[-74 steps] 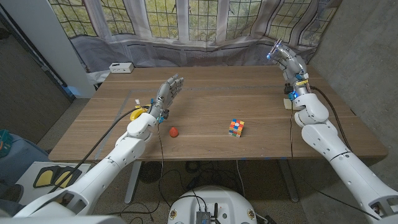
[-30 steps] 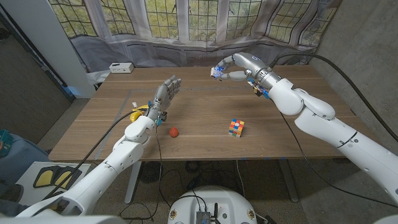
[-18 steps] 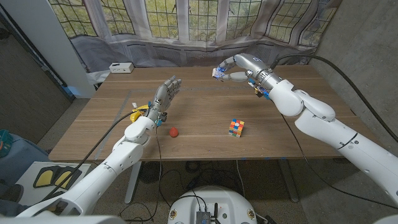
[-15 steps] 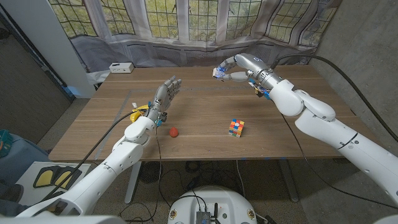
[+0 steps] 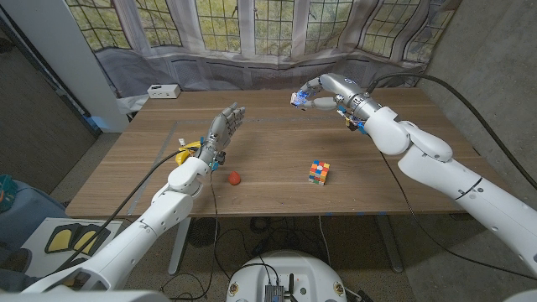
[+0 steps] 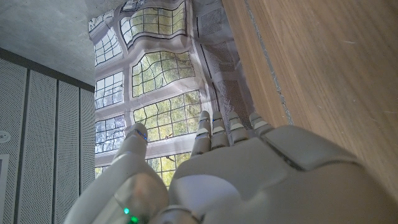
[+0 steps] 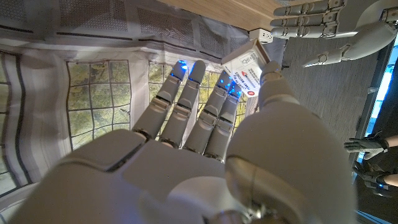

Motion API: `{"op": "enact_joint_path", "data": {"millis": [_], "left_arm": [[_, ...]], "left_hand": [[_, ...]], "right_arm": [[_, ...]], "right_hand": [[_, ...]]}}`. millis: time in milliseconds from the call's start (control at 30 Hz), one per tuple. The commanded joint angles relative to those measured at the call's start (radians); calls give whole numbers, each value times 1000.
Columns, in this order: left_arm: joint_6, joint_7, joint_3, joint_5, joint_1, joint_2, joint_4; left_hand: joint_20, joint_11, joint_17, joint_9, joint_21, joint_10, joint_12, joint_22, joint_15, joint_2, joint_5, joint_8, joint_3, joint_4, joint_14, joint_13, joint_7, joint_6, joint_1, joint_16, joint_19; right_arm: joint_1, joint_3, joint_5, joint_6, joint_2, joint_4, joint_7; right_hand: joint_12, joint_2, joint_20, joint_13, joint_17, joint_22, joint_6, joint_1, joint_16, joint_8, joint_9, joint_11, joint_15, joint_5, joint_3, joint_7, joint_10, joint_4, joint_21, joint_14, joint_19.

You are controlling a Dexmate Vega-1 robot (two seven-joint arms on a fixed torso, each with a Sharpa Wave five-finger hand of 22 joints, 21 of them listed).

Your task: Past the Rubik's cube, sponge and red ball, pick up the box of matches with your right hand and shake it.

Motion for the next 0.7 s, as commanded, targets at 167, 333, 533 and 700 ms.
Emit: {"op": "enact_joint_path", "data": {"millis": [167, 333, 533, 700], "left_arm": [[-2, -2, -4, -7, 4, -1, 10], [-4, -3, -5, -9, 4, -1, 15], [-8, -3, -6, -9, 3, -3, 18], [-12, -7, -6, -8, -1, -5, 23]], "left_hand": [[9, 6, 2, 6, 4, 6, 0, 5, 11, 5, -2, 0, 9, 1, -1, 2, 0, 16, 6, -1, -4], [9, 2, 2, 6, 4, 5, 0, 5, 11, 5, -2, 0, 9, 1, -1, 2, 0, 16, 6, -1, -5], [10, 4, 2, 6, 4, 5, -1, 5, 12, 5, -2, 1, 9, 1, -1, 2, 1, 17, 6, -1, -5], [9, 6, 2, 6, 4, 5, -1, 5, 12, 5, -2, 1, 9, 1, 0, 2, 1, 19, 6, -1, -5]], "right_arm": [[40, -22, 33, -37, 8, 44, 30], [56, -37, 28, -66, 10, 55, 42], [73, -53, 21, -95, 12, 68, 49], [78, -60, 21, -111, 12, 74, 46]], "right_hand": [[-2, 36, 4, 4, 0, 3, 44, 15, -7, 1, 1, -4, -66, 4, 3, -34, 3, 8, -4, 11, -2], [-2, 37, 5, 4, 1, 3, 43, 15, -7, 0, 0, -1, -67, 4, 3, -33, 4, 8, -5, 12, -3], [-4, 37, 7, 4, 2, 3, 42, 14, -8, -1, 0, -3, -61, 3, 2, -33, 2, 7, -5, 10, -2], [-5, 37, 8, 4, 3, 3, 43, 13, -8, -2, 0, 0, -64, 3, 0, -33, 2, 8, -5, 10, -2]]}}
